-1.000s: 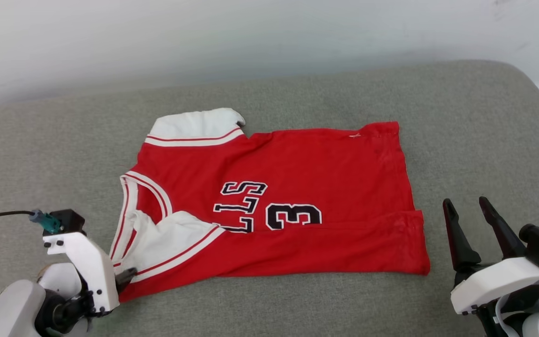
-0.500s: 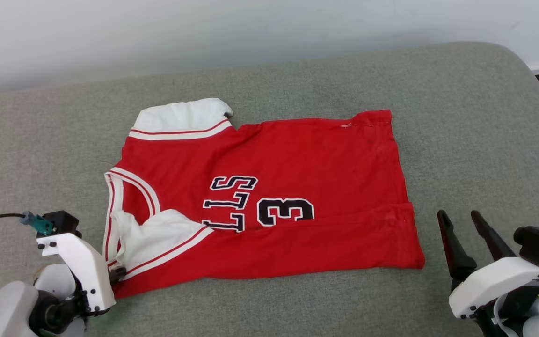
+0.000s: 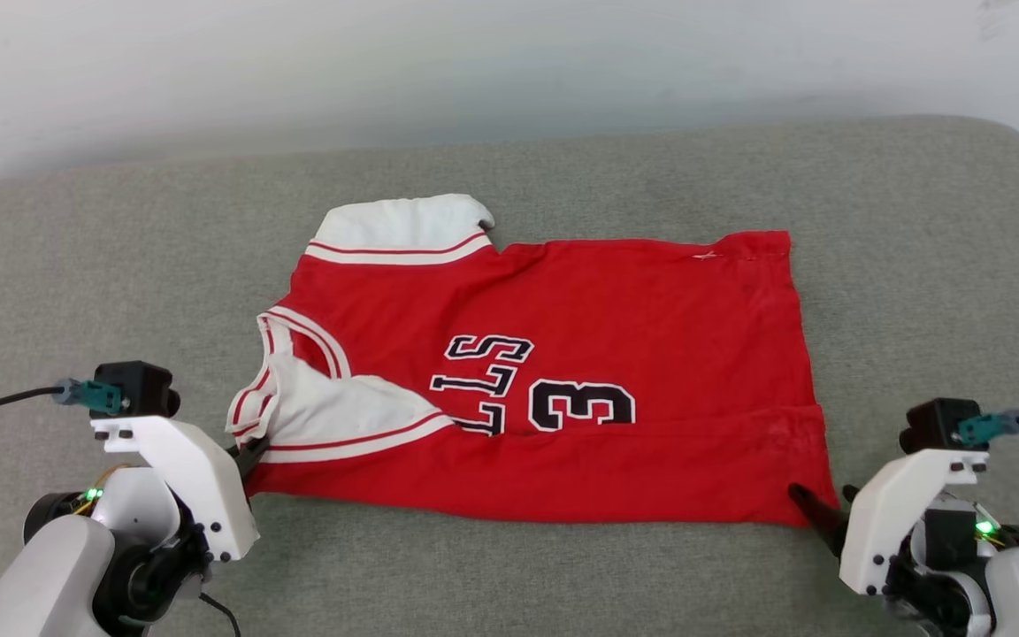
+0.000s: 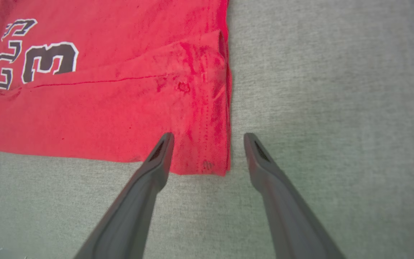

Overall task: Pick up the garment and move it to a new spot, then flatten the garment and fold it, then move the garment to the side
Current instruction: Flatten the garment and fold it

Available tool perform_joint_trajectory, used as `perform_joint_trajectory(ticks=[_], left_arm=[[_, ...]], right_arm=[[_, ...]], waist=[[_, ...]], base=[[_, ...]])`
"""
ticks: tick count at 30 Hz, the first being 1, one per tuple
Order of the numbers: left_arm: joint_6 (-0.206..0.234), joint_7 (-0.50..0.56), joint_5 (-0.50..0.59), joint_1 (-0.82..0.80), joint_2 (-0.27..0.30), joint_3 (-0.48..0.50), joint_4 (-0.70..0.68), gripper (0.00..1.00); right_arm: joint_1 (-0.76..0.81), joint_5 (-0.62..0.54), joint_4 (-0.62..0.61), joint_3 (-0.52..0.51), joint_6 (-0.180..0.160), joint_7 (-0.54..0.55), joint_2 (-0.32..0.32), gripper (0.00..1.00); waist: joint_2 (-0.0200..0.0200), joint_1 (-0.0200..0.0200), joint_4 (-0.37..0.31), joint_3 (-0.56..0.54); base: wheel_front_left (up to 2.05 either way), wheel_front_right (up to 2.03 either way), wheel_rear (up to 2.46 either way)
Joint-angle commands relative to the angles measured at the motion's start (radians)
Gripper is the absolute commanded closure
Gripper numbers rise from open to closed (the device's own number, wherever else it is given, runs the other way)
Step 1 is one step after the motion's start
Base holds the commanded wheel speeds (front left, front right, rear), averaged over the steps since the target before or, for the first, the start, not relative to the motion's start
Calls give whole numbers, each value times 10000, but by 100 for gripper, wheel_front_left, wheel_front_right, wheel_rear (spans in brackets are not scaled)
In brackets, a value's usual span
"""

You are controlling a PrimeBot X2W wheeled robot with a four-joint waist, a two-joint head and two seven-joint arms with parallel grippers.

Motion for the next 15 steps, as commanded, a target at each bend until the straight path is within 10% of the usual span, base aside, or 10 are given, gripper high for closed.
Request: perform_joint_trajectory(ticks=[1,7,9,15], left_arm=[[50,-23,63,87,12,4,-102,100],[34,-146,114,-27,-93,-47,-454,100],[74,-224,135,4,-161,-68,-484,100],[174,-694,68,244,-402,36,-400,100]], right_arm=[[-180,34,148,33,-3,69,-49,0],[-1036,322,1769,571,-3,733,30,0],[-1105,447,2122,767,10,925,120,100],[-1432,799,2351,1016,9,781,-140,100]], waist=[[-1,0,84,86],[-1,0,309,299],[-1,0,359,302],[-1,0,374,188]], base=[[0,0,0],[0,0,0],[0,0,0],[0,0,0]])
